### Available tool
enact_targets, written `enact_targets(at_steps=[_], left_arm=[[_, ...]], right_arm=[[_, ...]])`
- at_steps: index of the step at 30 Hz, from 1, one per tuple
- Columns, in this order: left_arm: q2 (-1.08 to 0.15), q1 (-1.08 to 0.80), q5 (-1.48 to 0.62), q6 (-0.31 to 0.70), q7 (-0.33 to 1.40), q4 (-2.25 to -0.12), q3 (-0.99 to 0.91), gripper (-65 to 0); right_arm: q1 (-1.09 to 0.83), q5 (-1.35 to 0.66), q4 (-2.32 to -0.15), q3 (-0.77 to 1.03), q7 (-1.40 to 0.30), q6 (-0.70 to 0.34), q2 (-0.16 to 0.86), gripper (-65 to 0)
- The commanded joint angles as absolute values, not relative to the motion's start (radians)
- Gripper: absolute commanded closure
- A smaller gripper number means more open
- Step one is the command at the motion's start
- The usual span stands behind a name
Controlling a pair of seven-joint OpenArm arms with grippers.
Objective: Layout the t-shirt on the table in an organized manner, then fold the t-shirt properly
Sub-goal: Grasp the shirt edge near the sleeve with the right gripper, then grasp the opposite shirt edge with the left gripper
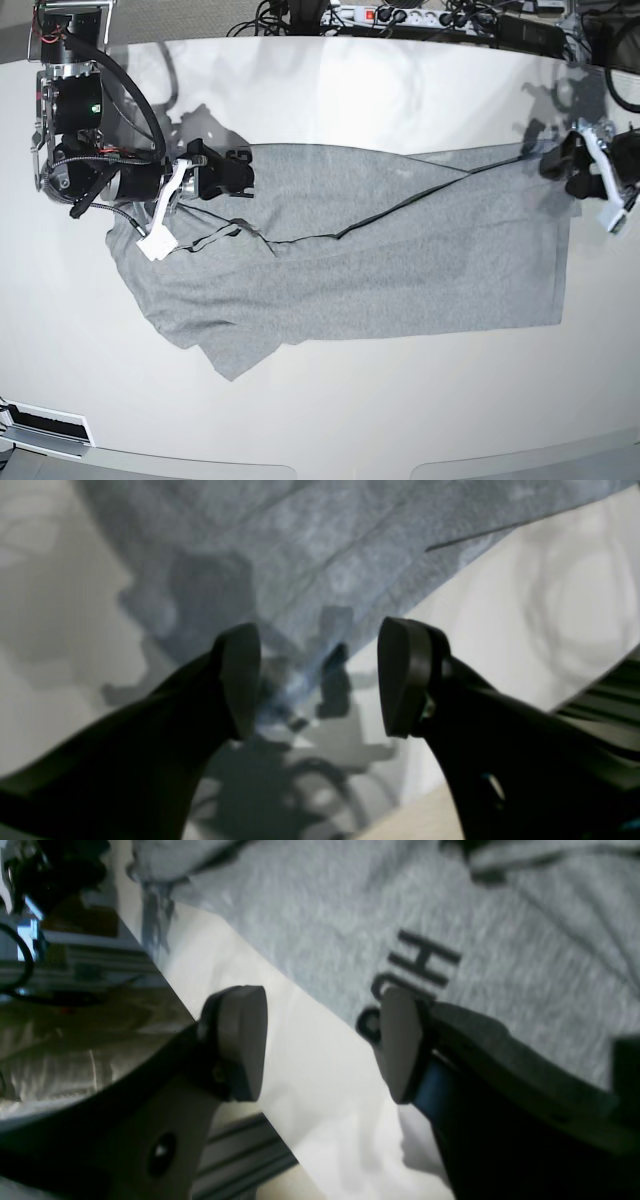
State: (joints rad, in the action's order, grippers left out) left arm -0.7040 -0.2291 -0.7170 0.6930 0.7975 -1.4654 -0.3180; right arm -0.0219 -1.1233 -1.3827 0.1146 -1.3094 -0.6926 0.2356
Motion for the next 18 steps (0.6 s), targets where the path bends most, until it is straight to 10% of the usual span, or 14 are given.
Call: enact_targets(at_steps=[1, 3, 7, 14, 18], left_arm=[[-0.728, -0.214, -0.708, 0.677, 0.771, -1.479, -0.311, -37.5], [-0.728, -0.195, -0.675, 0.642, 0.763, -1.479, -0.284, -31.8], [-0.729, -0.154, -0.637, 0.642, 0.763, -1.479, -0.279, 0.0], [-0.732, -0.138, -0.624, 0.688, 0.772, -1.479, -0.279, 0.0], [-0.731, -0.141, -0.625, 0.698, 0.781, -1.469, -0.275, -34.0]], right_arm=[[-0.006, -1.145, -1.4, 0.118, -1.305, -0.698, 0.245, -37.5], [-0.006, -1.146, -1.4, 0.118, -1.305, -0.698, 0.244, -37.5], [-0.006, -1.151, -1.4, 0.118, -1.303, -0.698, 0.245, -34.2], [-0.005, -1.15, -1.4, 0.118, -1.306, -0.698, 0.247, -23.7], [-0.004, -1.149, -1.4, 0.118, -1.306, -0.698, 0.247, -23.7]])
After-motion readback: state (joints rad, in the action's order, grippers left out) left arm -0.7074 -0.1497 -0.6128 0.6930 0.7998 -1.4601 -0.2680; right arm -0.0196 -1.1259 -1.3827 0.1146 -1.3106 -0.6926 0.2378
